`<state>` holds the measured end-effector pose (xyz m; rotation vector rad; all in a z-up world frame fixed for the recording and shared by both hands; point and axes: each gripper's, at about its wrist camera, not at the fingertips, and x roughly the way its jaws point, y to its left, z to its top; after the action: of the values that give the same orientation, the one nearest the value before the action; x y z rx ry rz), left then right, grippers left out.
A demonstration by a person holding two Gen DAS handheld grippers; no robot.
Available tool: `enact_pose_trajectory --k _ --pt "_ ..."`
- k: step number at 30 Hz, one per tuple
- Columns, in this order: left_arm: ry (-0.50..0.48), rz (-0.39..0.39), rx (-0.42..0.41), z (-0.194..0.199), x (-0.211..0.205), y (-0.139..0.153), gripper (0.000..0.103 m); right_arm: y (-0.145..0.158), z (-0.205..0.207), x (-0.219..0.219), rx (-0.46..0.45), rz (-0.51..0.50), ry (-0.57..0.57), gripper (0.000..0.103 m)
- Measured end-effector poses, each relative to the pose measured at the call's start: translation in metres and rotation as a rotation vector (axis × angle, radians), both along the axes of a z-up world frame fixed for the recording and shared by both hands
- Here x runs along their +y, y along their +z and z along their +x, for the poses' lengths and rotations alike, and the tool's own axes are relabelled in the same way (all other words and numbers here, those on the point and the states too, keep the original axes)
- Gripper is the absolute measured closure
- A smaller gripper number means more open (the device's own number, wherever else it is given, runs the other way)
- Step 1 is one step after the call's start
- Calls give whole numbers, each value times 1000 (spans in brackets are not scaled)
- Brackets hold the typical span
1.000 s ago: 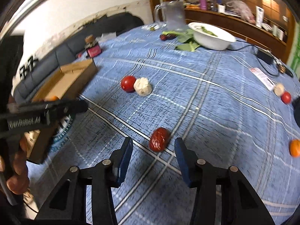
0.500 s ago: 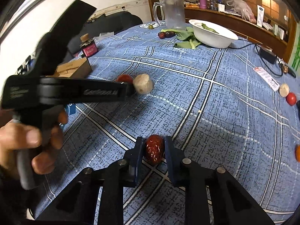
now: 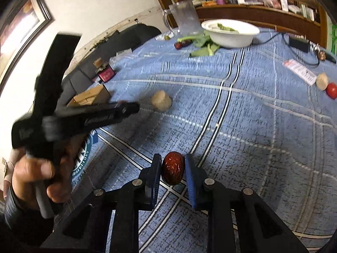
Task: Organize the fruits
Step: 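Carry the tomato and date over the cardboard tray with both tools, then open the left tool to drop the tomato while the right tool releases the date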
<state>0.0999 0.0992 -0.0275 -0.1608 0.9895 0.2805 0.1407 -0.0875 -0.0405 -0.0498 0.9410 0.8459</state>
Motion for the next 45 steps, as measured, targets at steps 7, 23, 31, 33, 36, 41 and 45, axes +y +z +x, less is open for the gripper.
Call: enact_pose_trajectory --k 7,23,31,33,36,41,45 --pt "46 -3 -40 -60 20 22 77 22 -34 26 -50 7 45 80" --pt "176 12 -128 -158 94 46 76 60 -102 103 -99 33 111 81" --pt "211 6 -139 -175 118 47 76 67 -113 136 -107 26 156 81" --pt "221 5 -140 -176 124 46 76 68 -115 143 -109 26 168 81" --pt "235 4 -141 -179 132 46 76 69 -116 155 -111 24 183 81" --pt "254 7 -136 -182 144 45 76 67 -118 170 -107 24 204 81" --pt "268 4 -130 -184 153 43 76 65 -116 179 -102 24 216 81"
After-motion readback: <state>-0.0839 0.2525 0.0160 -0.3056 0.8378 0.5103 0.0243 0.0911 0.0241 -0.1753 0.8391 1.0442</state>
